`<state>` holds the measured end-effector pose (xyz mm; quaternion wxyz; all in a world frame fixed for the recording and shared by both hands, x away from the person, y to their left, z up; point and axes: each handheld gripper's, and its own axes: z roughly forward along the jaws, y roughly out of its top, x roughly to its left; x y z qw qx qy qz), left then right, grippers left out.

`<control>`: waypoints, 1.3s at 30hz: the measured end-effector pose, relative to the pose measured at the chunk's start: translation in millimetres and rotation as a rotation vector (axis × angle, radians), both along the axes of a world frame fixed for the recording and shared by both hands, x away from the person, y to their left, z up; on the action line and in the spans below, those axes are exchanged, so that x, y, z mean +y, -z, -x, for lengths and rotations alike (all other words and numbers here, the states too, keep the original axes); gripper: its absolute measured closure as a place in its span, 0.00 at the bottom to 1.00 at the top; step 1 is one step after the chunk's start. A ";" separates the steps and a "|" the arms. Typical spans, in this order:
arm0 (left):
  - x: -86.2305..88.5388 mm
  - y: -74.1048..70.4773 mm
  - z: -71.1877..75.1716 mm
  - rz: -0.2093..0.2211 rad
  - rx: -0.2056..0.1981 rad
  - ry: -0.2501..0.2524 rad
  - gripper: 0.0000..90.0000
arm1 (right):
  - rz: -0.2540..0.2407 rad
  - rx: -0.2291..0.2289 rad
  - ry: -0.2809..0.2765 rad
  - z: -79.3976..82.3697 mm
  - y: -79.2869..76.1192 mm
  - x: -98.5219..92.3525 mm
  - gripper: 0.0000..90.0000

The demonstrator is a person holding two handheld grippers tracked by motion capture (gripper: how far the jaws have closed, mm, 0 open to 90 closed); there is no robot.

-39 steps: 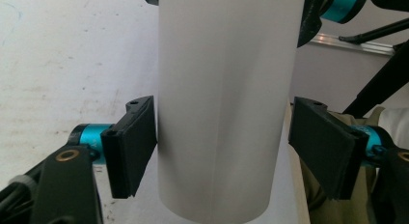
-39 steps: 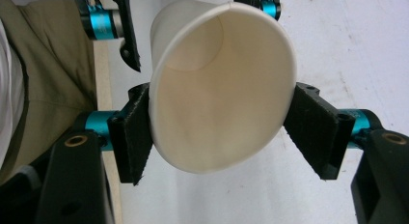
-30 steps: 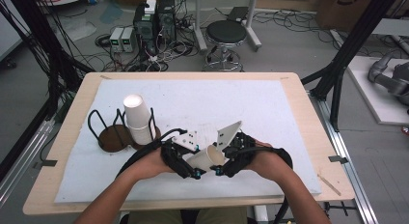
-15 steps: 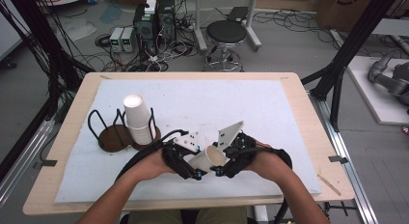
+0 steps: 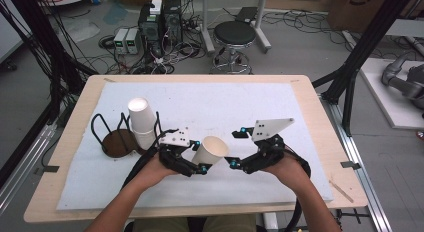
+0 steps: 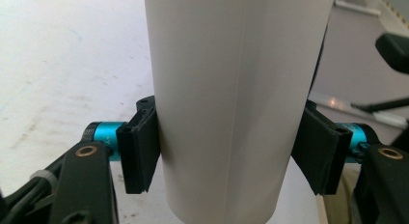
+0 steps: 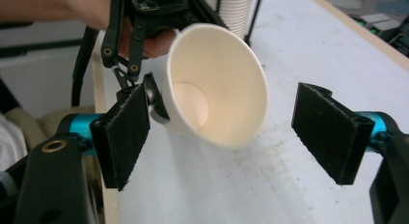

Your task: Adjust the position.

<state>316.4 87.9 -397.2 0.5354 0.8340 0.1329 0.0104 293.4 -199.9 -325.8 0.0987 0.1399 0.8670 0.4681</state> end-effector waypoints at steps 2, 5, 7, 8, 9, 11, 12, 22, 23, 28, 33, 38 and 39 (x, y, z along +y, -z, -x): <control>4.6 1.5 0.2 0.053 -0.010 -0.022 0.36 | -0.031 0.011 0.032 -0.1 2.3 -7.1 0.24; 11.9 4.5 0.2 0.128 -0.019 -0.041 0.36 | -0.062 0.019 0.088 -0.3 8.1 -17.6 0.24; 14.8 6.6 0.6 0.157 -0.020 -0.044 0.36 | -0.083 0.031 0.125 -0.5 14.0 -26.0 0.24; 16.2 7.7 1.2 0.169 -0.024 -0.043 0.36 | -0.091 0.036 0.135 -0.4 16.2 -28.8 0.24; 17.7 8.8 1.7 0.179 -0.035 -0.041 0.36 | -0.097 0.039 0.147 -0.1 19.1 -32.4 0.24; 20.6 10.2 2.9 0.202 -0.053 -0.045 0.36 | -0.102 0.042 0.177 1.1 24.8 -39.0 0.24; 22.2 10.7 3.2 0.214 -0.059 -0.044 0.36 | -0.103 0.044 0.190 2.0 27.6 -42.0 0.24; 37.2 11.2 9.0 0.288 -0.134 -0.067 0.35 | -0.114 0.013 0.333 9.4 50.9 -66.6 0.24; 38.7 11.5 10.0 0.291 -0.135 -0.072 0.35 | -0.110 0.005 0.353 10.3 53.1 -68.6 0.24; 47.6 12.2 13.1 0.309 -0.151 -0.106 0.35 | -0.102 -0.041 0.446 13.8 62.4 -80.0 0.24; 57.6 14.0 14.8 0.317 -0.157 -0.139 0.35 | -0.109 -0.045 0.496 15.6 67.5 -87.1 0.24; 67.8 20.0 16.5 0.339 -0.145 -0.177 0.35 | -0.114 -0.042 0.505 15.7 70.6 -88.8 0.24; 69.4 21.1 16.4 0.343 -0.145 -0.182 0.35 | -0.118 -0.044 0.509 15.4 70.7 -89.2 0.24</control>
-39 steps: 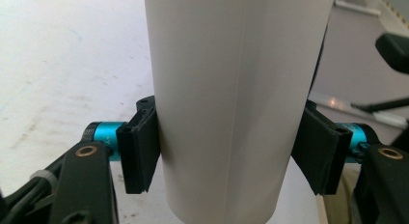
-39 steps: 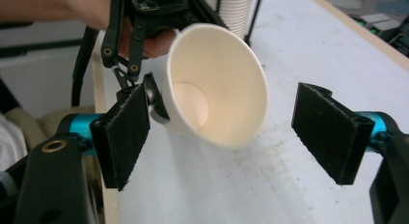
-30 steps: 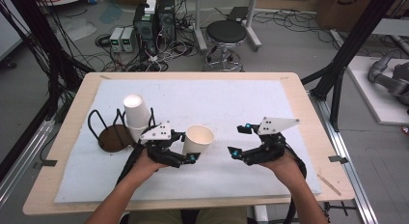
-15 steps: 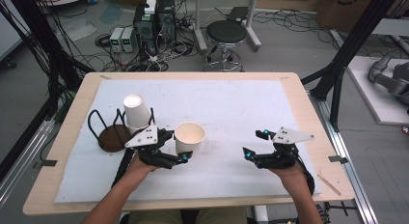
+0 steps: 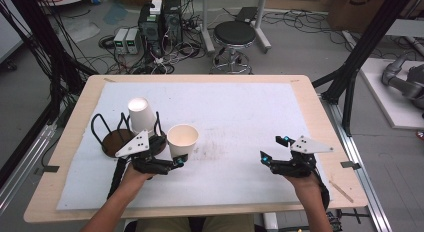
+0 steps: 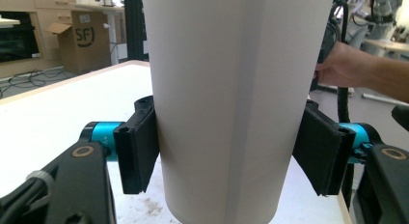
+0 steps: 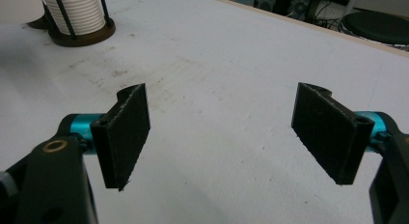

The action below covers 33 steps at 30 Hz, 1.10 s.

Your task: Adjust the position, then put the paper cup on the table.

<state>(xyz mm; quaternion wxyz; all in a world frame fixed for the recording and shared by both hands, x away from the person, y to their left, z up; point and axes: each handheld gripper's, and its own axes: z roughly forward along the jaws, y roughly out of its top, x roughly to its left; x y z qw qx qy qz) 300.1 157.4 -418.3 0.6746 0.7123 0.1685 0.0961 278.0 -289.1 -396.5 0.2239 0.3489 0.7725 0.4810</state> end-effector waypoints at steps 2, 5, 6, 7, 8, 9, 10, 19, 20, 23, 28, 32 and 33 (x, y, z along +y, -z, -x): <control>2.5 1.9 -0.3 0.010 0.001 -0.009 0.35 | -0.007 -0.007 0.010 -0.6 -0.5 -1.0 0.24; 3.8 2.5 -0.1 0.005 0.001 -0.015 0.35 | -0.017 -0.020 0.025 -0.3 -2.3 -2.7 0.24; 3.8 2.2 0.4 0.009 0.000 -0.017 0.35 | -0.024 -0.018 0.030 0.2 -2.7 -2.9 0.24; 4.0 1.6 0.9 0.009 -0.001 -0.016 0.35 | -0.022 -0.020 0.031 0.2 -2.8 -3.4 0.24; 4.0 0.7 1.2 0.005 -0.005 -0.018 0.35 | -0.023 -0.020 0.030 0.3 -2.6 -3.7 0.24; 3.6 0.1 1.9 0.008 -0.008 -0.022 0.35 | -0.024 -0.019 0.029 0.3 -2.3 -3.7 0.24; 3.6 -0.7 2.4 0.011 -0.009 -0.023 0.35 | -0.023 -0.016 0.030 0.5 -1.9 -3.6 0.24; -0.4 -6.0 -2.0 0.025 -0.021 -0.043 0.35 | -0.030 -0.014 0.020 0.3 -2.7 -2.1 0.24; -2.0 -6.7 -3.7 0.031 -0.023 -0.048 0.35 | -0.026 -0.016 0.017 0.1 -2.1 -2.0 0.24; -7.3 -9.1 -10.6 0.037 -0.024 -0.052 0.35 | -0.025 -0.011 0.016 -0.7 -0.9 -1.2 0.24; -18.4 -14.7 -25.1 0.042 -0.018 -0.061 0.35 | -0.023 -0.010 0.014 -1.1 -0.5 -2.1 0.24; -28.8 -19.6 -37.2 0.061 -0.008 -0.075 0.34 | -0.024 -0.008 0.017 0.1 0.0 -4.2 0.24; -31.7 -20.5 -40.6 0.060 -0.010 -0.078 0.34 | -0.026 -0.007 0.019 0.5 0.0 -4.5 0.24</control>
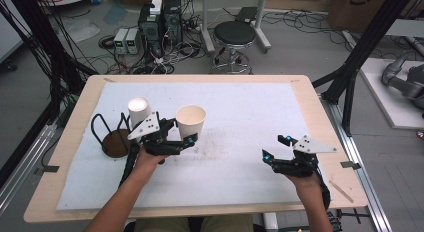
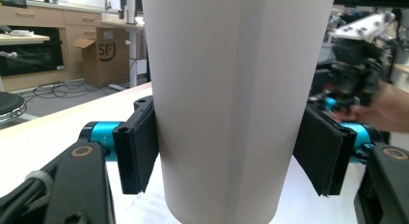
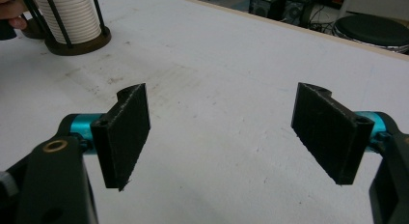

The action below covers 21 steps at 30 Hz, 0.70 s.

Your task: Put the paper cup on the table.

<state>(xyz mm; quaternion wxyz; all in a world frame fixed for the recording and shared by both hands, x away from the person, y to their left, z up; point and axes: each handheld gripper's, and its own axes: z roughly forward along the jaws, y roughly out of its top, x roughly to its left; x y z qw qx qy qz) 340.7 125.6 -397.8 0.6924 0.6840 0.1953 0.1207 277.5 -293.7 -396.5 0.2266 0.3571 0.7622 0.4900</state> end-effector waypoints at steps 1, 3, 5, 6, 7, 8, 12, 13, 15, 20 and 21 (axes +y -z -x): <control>-3.0 -0.4 -3.3 -0.002 -0.001 -0.006 0.34 | 0.000 0.000 -0.001 0.2 0.0 -0.4 0.24; -8.4 0.6 -9.9 0.001 0.002 -0.015 0.34 | -0.001 0.003 -0.001 0.9 -0.1 -1.3 0.24; -13.1 4.4 -16.5 -0.005 0.017 -0.026 0.34 | -0.001 -0.001 -0.001 1.5 -0.3 -2.8 0.24; -15.4 6.8 -19.6 -0.008 0.021 -0.031 0.34 | -0.001 -0.003 0.000 2.0 -0.4 -3.6 0.24; -17.4 9.0 -22.1 -0.007 0.029 -0.036 0.34 | -0.003 -0.004 -0.001 2.4 -0.4 -4.3 0.24; -19.2 11.0 -24.2 -0.003 0.035 -0.038 0.34 | -0.006 -0.002 0.001 3.2 -0.4 -4.6 0.24; -25.9 17.3 -30.1 -0.002 0.047 -0.038 0.34 | -0.006 -0.004 0.002 4.1 -0.1 -7.1 0.24; -27.3 18.8 -31.5 -0.008 0.050 -0.035 0.34 | -0.008 -0.004 0.001 4.1 -0.2 -7.6 0.24; -30.8 22.3 -34.0 -0.013 0.058 -0.031 0.34 | -0.011 -0.003 0.002 4.2 -0.5 -7.4 0.24; -39.9 29.8 -40.1 -0.044 0.070 -0.020 0.34 | -0.008 -0.002 -0.004 4.4 -0.4 -5.9 0.24; -42.3 31.0 -41.1 -0.055 0.072 -0.021 0.34 | -0.008 -0.004 -0.006 4.2 -0.4 -5.7 0.24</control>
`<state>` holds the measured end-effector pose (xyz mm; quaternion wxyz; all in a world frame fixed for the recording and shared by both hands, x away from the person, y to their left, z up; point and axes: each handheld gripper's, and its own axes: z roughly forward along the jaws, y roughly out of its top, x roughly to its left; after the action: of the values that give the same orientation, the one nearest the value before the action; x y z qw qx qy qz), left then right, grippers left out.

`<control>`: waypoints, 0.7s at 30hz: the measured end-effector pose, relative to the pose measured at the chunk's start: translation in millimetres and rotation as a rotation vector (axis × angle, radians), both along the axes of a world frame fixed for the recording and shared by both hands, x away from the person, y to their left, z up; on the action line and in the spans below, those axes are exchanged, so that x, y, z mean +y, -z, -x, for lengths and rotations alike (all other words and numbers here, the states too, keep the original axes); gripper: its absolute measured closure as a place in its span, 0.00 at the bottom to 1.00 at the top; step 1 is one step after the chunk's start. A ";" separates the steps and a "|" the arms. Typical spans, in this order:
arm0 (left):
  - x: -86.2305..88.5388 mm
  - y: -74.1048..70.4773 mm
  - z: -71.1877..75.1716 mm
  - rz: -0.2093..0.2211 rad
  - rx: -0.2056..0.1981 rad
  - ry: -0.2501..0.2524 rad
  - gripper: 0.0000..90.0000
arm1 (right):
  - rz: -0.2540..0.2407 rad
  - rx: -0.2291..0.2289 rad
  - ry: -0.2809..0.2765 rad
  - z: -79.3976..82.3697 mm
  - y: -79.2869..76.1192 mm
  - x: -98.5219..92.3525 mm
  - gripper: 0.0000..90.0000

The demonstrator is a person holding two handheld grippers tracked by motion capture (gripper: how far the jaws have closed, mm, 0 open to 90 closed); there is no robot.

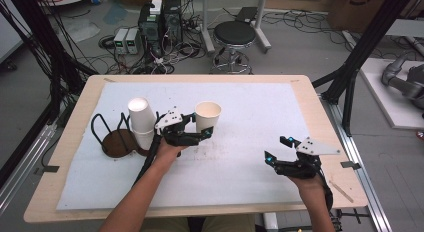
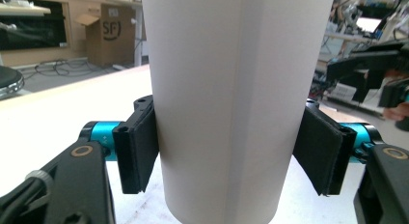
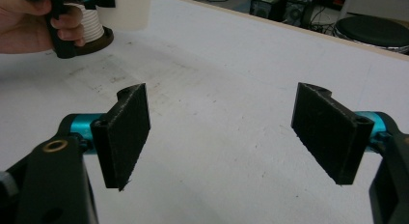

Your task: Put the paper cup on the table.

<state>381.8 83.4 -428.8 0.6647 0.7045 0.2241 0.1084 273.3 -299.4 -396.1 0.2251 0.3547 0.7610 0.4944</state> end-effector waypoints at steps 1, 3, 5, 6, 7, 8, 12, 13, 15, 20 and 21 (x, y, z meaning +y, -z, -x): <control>-2.2 1.3 -1.1 -0.015 0.004 0.000 0.34 | -0.001 0.001 -0.001 0.0 0.0 0.1 0.24; -6.9 4.5 -3.1 -0.057 0.018 -0.011 0.34 | 0.000 -0.001 -0.003 0.0 -0.1 0.0 0.24; -10.9 7.4 -5.2 -0.100 0.044 -0.023 0.34 | -0.002 0.001 -0.003 0.3 -0.4 -0.1 0.24; -12.7 8.7 -6.1 -0.125 0.058 -0.031 0.34 | -0.001 -0.003 -0.004 0.1 -0.5 -0.6 0.24; -14.0 9.7 -7.0 -0.152 0.067 -0.036 0.34 | -0.001 -0.005 0.000 0.2 -0.7 -0.9 0.24; -15.8 10.6 -7.3 -0.174 0.077 -0.044 0.34 | -0.004 0.001 -0.002 0.7 -0.8 -1.0 0.24; -19.8 13.6 -7.8 -0.273 0.105 -0.073 0.34 | -0.003 -0.001 0.000 0.8 -0.9 -2.0 0.24; -20.3 14.8 -7.8 -0.304 0.110 -0.081 0.34 | -0.003 0.000 0.000 0.9 -0.9 -2.1 0.24; -20.7 17.3 -7.6 -0.364 0.128 -0.083 0.35 | -0.003 -0.001 -0.001 1.1 -1.1 -2.2 0.24; -19.0 17.2 -3.0 -0.415 0.128 -0.087 0.35 | 0.000 -0.006 -0.001 1.7 -1.6 -2.5 0.24; -18.4 17.0 -2.2 -0.421 0.125 -0.087 0.35 | -0.002 -0.004 -0.001 1.9 -1.6 -2.4 0.24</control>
<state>384.0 65.0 -445.8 0.4826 0.8226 0.2674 0.1376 271.4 -301.8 -394.6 0.2261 0.3535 0.7601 0.4961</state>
